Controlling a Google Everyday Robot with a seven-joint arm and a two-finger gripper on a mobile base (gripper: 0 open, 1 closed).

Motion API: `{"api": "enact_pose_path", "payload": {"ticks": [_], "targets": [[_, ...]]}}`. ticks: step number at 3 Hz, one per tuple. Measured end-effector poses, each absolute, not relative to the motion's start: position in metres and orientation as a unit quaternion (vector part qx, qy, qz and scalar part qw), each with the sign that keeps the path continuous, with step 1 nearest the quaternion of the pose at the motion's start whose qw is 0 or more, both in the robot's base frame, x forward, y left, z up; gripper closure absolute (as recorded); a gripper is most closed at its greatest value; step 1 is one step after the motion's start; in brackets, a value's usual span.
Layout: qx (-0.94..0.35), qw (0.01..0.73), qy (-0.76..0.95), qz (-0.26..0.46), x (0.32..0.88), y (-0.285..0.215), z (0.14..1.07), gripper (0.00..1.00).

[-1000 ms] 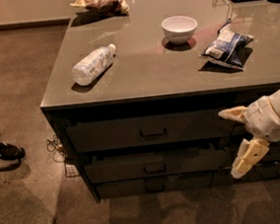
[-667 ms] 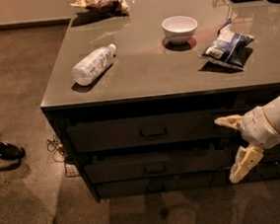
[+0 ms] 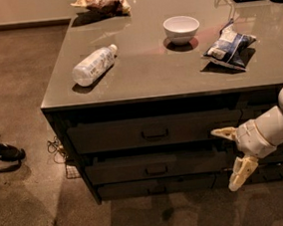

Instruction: Open middle drawer

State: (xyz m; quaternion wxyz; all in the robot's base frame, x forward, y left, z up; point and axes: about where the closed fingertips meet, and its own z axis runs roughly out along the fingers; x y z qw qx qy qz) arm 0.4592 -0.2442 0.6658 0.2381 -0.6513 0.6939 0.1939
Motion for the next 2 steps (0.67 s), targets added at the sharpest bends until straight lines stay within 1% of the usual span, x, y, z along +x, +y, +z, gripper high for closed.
{"api": "enact_pose_path", "payload": {"ticks": [1, 2], "targets": [[-0.665, 0.208, 0.690, 0.196, 0.4574, -0.2395, 0.6190, 0.00], [-0.665, 0.208, 0.690, 0.196, 0.4574, -0.2395, 0.6190, 0.00]]}}
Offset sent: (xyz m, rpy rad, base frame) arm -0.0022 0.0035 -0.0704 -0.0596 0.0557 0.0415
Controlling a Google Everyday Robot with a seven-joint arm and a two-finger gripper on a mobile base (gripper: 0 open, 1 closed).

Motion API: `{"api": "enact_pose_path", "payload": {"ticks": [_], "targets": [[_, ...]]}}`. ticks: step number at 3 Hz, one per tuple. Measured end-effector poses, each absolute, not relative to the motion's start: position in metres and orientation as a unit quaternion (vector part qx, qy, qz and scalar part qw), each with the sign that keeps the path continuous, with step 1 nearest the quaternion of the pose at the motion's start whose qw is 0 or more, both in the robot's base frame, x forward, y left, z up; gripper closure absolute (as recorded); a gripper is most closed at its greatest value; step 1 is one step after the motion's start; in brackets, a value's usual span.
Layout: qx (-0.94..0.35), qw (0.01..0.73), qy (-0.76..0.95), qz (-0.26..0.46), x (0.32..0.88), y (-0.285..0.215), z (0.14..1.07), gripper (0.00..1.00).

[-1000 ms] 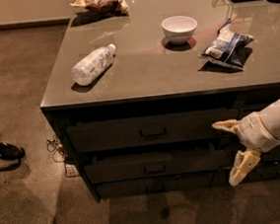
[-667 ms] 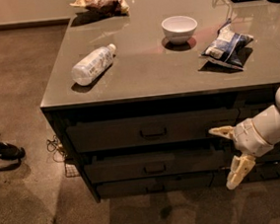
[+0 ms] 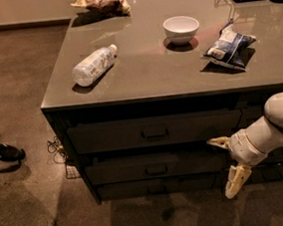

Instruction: Open middle drawer

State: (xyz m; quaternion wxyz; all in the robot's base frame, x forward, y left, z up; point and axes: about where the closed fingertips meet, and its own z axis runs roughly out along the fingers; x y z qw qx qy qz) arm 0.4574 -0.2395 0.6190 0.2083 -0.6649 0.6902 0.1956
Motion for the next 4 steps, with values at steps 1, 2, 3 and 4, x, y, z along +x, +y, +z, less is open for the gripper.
{"api": "enact_pose_path", "payload": {"ticks": [1, 2, 3, 4], "targets": [[-0.668, 0.205, 0.692, 0.182, 0.460, -0.242, 0.600, 0.00], [-0.674, 0.206, 0.689, 0.167, 0.468, -0.249, 0.570, 0.00], [-0.688, 0.232, 0.671, 0.151, 0.498, -0.254, 0.528, 0.00], [-0.688, 0.232, 0.671, 0.151, 0.498, -0.254, 0.528, 0.00]]}}
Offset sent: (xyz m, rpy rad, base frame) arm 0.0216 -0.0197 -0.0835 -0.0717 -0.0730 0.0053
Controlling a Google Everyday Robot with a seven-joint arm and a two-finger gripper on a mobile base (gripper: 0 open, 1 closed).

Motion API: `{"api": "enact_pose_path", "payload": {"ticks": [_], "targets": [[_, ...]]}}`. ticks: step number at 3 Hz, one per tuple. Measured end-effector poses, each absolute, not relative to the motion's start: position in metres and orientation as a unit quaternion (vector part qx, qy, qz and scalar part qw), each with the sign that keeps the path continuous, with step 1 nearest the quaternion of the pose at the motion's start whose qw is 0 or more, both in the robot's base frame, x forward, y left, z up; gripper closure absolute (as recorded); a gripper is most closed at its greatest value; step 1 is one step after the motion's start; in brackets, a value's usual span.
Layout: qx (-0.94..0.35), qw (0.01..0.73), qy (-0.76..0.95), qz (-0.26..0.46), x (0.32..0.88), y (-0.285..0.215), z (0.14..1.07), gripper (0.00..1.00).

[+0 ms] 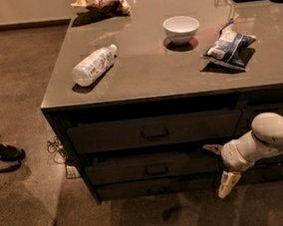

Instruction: Open middle drawer

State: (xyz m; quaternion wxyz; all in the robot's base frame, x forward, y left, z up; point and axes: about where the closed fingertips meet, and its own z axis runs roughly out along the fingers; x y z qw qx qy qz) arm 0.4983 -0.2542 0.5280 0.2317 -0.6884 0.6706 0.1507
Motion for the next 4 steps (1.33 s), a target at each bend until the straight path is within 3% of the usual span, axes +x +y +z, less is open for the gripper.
{"api": "enact_pose_path", "payload": {"ticks": [4], "targets": [[-0.722, 0.219, 0.647, 0.107, 0.544, -0.237, 0.456, 0.00]]}}
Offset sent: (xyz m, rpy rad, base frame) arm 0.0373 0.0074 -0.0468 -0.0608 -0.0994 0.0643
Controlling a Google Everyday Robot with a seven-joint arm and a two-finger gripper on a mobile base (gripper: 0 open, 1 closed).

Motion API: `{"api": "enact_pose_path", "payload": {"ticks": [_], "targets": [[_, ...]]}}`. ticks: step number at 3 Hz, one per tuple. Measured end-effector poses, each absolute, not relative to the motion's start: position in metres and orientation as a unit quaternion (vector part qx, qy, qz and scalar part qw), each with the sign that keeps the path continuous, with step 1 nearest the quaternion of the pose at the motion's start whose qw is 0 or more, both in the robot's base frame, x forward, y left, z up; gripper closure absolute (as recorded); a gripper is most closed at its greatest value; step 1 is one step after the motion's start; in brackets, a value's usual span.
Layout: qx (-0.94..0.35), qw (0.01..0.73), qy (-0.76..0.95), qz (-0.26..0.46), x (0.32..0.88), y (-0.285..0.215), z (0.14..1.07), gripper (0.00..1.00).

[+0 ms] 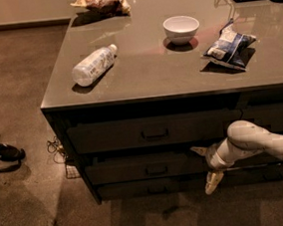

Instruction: Open middle drawer

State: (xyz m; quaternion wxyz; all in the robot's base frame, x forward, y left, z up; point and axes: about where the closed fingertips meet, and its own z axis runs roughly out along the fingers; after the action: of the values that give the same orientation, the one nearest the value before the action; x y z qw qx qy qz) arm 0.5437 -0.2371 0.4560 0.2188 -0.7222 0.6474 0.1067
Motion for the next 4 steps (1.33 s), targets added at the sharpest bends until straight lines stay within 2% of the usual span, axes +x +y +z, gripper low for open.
{"api": "enact_pose_path", "payload": {"ticks": [3, 4], "targets": [[-0.712, 0.235, 0.652, 0.113, 0.573, -0.222, 0.422, 0.00], [-0.708, 0.238, 0.653, 0.125, 0.575, -0.221, 0.411, 0.27]]}}
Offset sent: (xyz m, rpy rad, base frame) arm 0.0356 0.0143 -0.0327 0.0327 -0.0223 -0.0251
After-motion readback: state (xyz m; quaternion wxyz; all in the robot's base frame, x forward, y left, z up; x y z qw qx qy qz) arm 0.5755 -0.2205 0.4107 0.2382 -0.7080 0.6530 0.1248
